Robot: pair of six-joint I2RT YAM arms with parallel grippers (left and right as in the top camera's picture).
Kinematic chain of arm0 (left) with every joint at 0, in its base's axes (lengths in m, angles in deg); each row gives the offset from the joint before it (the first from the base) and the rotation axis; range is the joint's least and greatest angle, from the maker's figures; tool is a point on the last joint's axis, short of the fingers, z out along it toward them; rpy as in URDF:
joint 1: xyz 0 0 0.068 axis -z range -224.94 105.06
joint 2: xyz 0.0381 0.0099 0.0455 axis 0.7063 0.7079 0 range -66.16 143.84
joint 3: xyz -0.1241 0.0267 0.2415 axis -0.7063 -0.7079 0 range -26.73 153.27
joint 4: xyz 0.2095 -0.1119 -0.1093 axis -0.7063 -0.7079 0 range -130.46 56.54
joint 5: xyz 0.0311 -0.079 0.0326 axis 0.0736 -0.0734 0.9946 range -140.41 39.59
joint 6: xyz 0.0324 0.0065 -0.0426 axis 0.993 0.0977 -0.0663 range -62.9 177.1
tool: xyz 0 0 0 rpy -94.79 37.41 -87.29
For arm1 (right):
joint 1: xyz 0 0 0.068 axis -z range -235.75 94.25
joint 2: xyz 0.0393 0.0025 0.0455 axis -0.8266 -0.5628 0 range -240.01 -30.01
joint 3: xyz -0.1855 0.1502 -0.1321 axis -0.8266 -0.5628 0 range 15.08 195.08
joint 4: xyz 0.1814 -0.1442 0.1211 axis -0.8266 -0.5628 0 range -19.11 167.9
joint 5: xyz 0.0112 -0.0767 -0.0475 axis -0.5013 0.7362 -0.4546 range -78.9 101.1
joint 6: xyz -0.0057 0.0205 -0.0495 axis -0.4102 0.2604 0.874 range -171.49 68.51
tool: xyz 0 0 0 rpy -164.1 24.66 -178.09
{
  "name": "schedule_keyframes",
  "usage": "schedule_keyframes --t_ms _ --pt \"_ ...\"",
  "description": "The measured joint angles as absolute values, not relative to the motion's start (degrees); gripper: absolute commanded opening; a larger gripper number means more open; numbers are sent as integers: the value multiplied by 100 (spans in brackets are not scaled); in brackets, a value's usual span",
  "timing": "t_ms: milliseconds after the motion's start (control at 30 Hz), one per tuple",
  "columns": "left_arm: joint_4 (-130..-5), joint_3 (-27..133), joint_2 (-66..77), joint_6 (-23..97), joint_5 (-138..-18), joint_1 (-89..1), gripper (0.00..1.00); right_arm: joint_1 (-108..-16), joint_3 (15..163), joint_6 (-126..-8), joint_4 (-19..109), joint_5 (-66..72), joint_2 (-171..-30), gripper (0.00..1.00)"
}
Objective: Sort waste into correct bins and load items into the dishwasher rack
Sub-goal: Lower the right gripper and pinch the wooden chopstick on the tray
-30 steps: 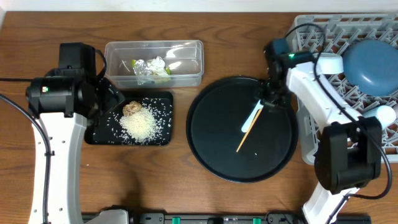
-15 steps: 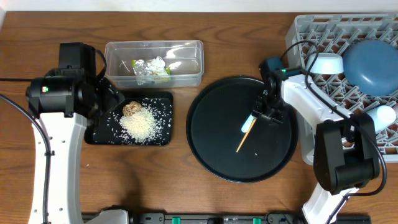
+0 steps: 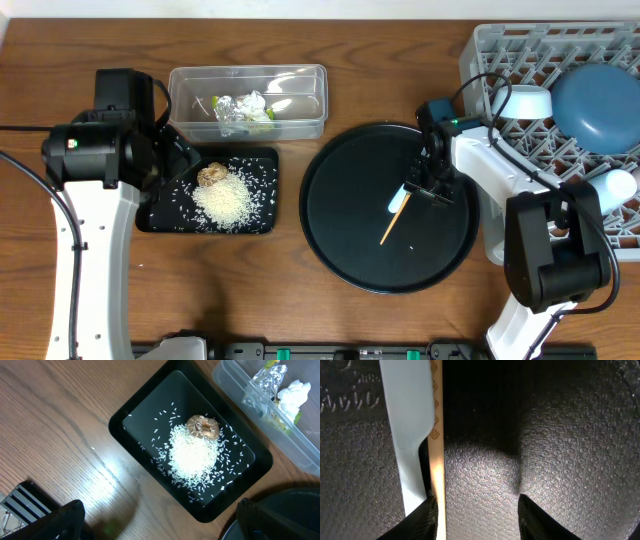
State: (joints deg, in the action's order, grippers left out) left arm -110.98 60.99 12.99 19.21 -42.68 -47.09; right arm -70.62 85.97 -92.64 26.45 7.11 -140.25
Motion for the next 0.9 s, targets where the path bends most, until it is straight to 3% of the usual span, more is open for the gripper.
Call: schedule_keyframes --t_ms 900 --pt "-11098 6099 1299 1921 -4266 -4709 98 -7331 8582 -9334 2936 790 -14056 42"
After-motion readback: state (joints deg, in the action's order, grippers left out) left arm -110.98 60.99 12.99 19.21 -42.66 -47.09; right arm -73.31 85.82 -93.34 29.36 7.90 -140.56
